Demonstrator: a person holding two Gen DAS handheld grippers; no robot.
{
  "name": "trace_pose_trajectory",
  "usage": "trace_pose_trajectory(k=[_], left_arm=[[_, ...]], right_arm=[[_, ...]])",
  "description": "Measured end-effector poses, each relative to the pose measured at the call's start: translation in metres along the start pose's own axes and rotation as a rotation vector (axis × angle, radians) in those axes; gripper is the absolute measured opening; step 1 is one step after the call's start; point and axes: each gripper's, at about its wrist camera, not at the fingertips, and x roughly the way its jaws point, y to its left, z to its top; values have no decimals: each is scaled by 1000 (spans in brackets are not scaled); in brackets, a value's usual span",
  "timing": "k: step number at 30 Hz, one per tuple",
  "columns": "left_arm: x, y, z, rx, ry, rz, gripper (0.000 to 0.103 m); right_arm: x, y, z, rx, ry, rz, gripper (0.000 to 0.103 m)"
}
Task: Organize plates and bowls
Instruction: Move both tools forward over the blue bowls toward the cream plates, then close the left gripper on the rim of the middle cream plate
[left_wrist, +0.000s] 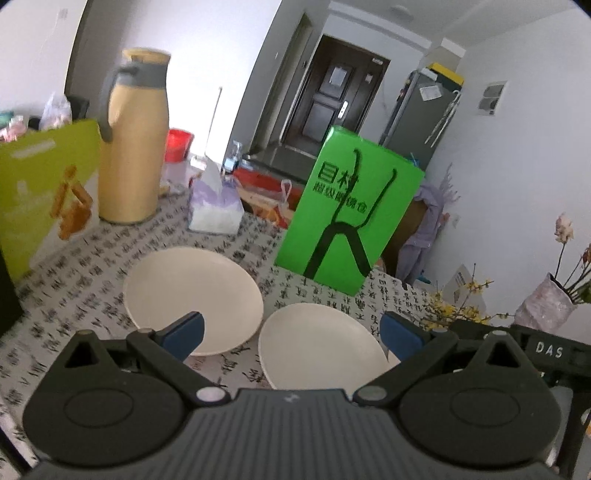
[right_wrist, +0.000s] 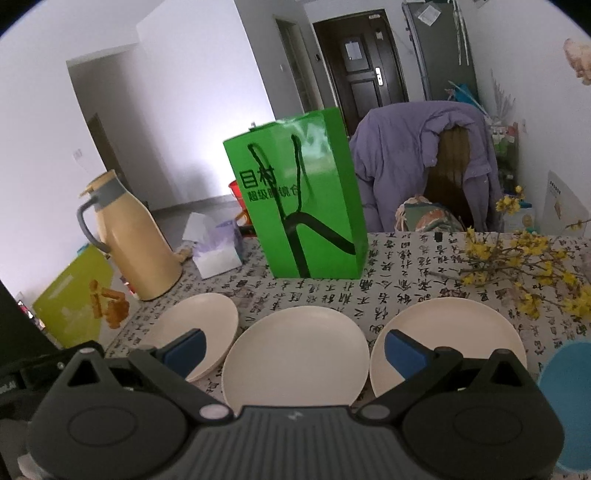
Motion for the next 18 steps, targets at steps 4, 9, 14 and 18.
trace_pose_trajectory(k=[4,9,14,18], left_arm=[[27,-2,-5,-16,19,41,103],[61,-1,-6,-68,76,57,103],[86,1,-4,-117,109,68,103],[103,7,-9,-165,132,58,103]], right_arm=[[21,0,3,-40,5,-39,103],[45,-1,8,-85,25,-83,103],[67,0,13,-157,58,-123,103],[83,-1,17,-176,85,-126,103]])
